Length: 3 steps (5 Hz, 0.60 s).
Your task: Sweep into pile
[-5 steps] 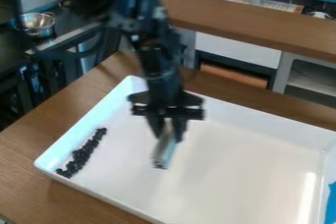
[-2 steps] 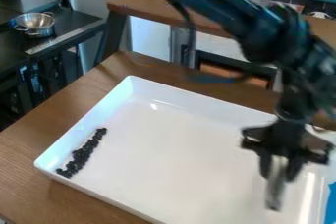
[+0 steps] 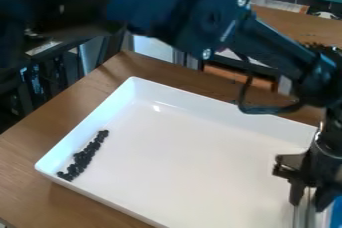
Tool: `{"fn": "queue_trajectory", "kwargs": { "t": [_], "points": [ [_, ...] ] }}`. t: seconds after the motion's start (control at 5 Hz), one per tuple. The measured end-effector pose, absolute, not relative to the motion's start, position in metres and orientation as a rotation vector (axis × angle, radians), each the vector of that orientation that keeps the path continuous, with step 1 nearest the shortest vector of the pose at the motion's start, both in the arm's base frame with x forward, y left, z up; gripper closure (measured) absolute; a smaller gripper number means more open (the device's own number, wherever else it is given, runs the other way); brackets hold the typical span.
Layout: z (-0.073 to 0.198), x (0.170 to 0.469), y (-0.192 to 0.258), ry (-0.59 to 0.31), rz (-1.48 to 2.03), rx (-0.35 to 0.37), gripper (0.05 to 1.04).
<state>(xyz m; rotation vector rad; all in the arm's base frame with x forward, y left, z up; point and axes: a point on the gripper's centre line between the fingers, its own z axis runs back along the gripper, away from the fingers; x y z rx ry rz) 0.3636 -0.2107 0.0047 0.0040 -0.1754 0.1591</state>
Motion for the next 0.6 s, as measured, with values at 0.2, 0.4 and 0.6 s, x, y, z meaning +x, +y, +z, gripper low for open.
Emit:
{"fn": "queue_trajectory", "kwargs": {
  "t": [0.2,0.4,0.6],
  "points": [
    [0.004,0.361,-0.206,-0.162,0.149,0.014,0.672],
    [0.019,0.362,-0.193,-0.141,0.166,0.024,0.375],
    [0.043,0.358,-0.185,-0.131,0.154,-0.011,0.096]
  ]
}}
